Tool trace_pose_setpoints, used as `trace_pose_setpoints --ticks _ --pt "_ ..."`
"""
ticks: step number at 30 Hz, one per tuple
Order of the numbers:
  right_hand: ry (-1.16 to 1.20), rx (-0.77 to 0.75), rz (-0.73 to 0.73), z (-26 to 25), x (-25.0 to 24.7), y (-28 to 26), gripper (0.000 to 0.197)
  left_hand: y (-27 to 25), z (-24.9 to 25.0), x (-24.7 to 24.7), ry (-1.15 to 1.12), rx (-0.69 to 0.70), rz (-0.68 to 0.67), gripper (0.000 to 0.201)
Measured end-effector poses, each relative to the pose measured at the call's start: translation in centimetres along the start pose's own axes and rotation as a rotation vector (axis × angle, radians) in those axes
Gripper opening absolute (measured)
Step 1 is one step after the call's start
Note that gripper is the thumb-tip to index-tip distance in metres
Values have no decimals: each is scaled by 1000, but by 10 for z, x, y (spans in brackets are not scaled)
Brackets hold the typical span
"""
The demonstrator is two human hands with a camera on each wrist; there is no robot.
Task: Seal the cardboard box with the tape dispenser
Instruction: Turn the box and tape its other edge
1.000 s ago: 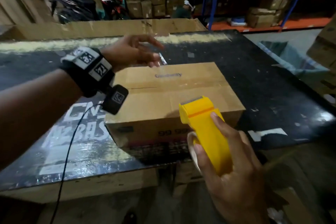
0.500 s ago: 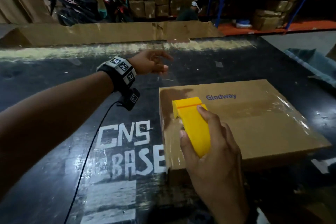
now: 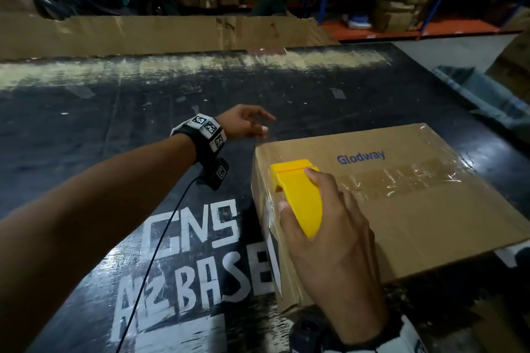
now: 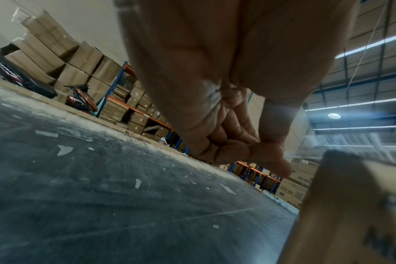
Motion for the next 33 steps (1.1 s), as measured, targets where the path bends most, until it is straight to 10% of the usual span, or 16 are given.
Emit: trace_pose_setpoints --ticks 7,11,20,33 --pt "-65 21 -27 5 9 -1 54 -6 -36 10 420 -27 14 41" --pt "-59 16 -13 6 10 -1 54 -35 -30 13 94 232 209 33" --pt "-62 -4 -20 4 8 -2 55 -75 -21 55 373 463 -17 39" --pt "-136 4 30 78 -16 -162 61 -75 -23 65 118 411 -16 42"
Point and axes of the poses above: each hand's wrist, its own y-axis towards the middle knuckle, its own x-axis out of the palm, z = x × y, the point moved 2 cm from there along y, towards the middle knuckle, and after that the axes turned 10 degrees about -y, right-handed, at the moved point
